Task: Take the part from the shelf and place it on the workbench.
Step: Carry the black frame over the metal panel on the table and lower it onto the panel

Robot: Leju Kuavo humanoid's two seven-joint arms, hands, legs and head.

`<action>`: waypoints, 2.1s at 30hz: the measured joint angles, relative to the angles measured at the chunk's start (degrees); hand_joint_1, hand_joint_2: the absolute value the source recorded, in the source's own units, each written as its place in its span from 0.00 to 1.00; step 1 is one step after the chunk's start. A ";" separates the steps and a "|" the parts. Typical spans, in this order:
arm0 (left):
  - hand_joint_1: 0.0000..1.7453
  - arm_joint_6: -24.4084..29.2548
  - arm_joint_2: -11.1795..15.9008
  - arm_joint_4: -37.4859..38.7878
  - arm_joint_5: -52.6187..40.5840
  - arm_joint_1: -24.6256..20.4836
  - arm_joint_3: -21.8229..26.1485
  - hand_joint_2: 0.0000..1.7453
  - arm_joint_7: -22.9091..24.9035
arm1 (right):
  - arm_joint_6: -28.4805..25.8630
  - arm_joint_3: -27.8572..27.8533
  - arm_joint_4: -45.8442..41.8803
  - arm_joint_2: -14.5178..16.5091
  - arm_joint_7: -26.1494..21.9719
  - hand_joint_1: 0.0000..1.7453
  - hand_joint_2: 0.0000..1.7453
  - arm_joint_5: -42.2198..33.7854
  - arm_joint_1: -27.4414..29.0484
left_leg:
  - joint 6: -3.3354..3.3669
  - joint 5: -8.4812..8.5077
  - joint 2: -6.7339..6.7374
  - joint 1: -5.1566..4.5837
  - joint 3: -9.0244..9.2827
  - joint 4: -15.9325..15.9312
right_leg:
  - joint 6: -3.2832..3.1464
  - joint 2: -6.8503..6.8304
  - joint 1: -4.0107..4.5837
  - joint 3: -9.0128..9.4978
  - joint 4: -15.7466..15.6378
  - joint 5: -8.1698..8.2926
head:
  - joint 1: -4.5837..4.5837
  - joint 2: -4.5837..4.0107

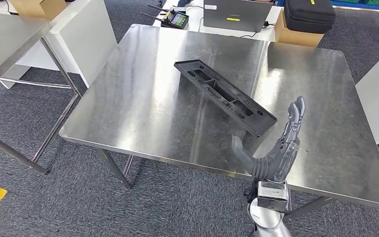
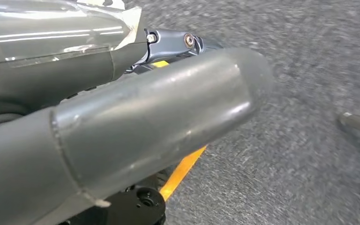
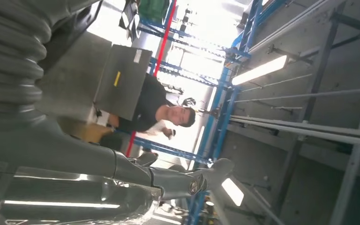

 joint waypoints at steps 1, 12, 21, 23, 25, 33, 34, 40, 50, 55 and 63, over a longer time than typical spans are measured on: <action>0.00 0.00 0.00 -0.02 0.36 -0.03 0.39 0.00 0.70 | 0.27 0.07 -0.22 0.32 0.06 0.00 0.00 -0.34 0.19 | 0.14 0.10 0.00 -0.05 0.05 -0.01 | 0.11 0.00 -0.04 0.05 -0.03 0.08 | 0.00 0.01; 0.00 -0.16 -0.04 -0.07 1.00 -0.45 2.45 0.00 2.64 | 2.35 0.41 -1.27 1.33 1.25 0.00 0.00 0.48 0.68 | 0.58 2.96 0.68 0.65 -1.61 -1.02 | 0.98 -0.14 -0.40 1.80 7.14 -7.51 | 0.30 0.01; 0.00 -0.76 -0.10 -0.32 1.96 -0.39 4.04 0.00 3.34 | 3.94 0.19 -0.23 2.11 1.44 0.00 0.00 0.75 0.27 | -2.67 -3.36 0.67 1.44 -4.61 6.08 | -1.67 -0.15 -0.78 4.28 -0.18 -3.40 | 0.01 0.00; 0.00 -0.84 -0.11 -0.33 1.96 -0.38 4.33 0.00 3.44 | 3.93 -0.08 0.27 1.92 0.41 0.00 0.00 -0.04 0.98 | -3.26 -8.14 0.73 1.70 -6.04 13.29 | -1.74 -0.31 -0.70 3.26 -0.07 -2.48 | -0.08 0.00; 0.00 -0.98 -0.11 -0.33 1.90 -0.33 4.51 0.00 3.54 | 3.92 -0.42 0.84 1.60 -0.40 0.00 0.00 -0.68 1.92 | -3.43 -8.23 0.77 1.93 -4.85 15.52 | -1.49 -0.48 -0.70 2.28 0.07 -1.81 | -0.08 0.00; 0.00 -1.15 -0.21 -0.33 1.49 -0.38 4.72 0.00 3.70 | 3.91 -0.86 1.74 0.50 -1.08 0.00 0.00 -1.38 3.06 | -1.57 -3.86 0.60 1.47 6.46 -0.96 | 1.31 -0.43 -0.42 1.00 0.26 0.09 | 0.00 0.00; 0.00 -1.15 -0.28 -0.33 1.46 -0.41 4.72 0.00 3.70 | 3.91 -0.92 1.79 0.25 -1.10 0.00 0.00 -1.44 3.20 | -0.98 -3.32 0.72 1.43 6.06 -1.13 | 1.42 -0.38 -0.35 0.49 0.95 -0.63 | 0.07 0.00; 0.00 -1.16 -0.42 -0.33 0.66 -0.37 4.72 0.00 3.72 | 3.55 -1.19 2.33 -1.15 -1.11 0.00 0.00 -1.83 3.78 | 0.85 0.25 1.11 0.33 1.63 -1.33 | 0.28 -0.29 0.19 -3.48 16.97 -9.86 | 0.48 0.01; 0.00 -1.16 -0.52 -0.31 0.04 -0.30 4.72 0.00 3.85 | 2.94 -1.21 3.02 -1.89 -0.97 0.00 0.00 -2.47 3.48 | -0.95 1.40 0.91 -0.17 -2.23 0.60 | -2.97 -0.73 1.01 8.52 -3.25 -4.45 | 0.12 0.01; 0.00 -1.21 -0.50 -0.28 -0.43 -0.25 4.72 0.00 4.00 | 2.94 -1.23 3.36 -2.22 -0.98 0.00 0.00 -2.99 3.83 | -3.46 -7.62 0.91 2.05 -4.55 15.45 | -2.89 -0.95 0.46 4.75 -2.64 -1.23 | -0.28 0.00; 0.00 -1.68 -0.50 -0.28 -1.16 -0.49 4.66 0.00 4.02 | 2.94 -1.55 3.23 -3.12 -1.04 0.00 0.00 -3.15 4.48 | -3.23 -5.05 0.54 2.66 6.98 -0.31 | 0.88 -1.05 -0.04 -0.63 0.59 1.76 | -0.21 0.00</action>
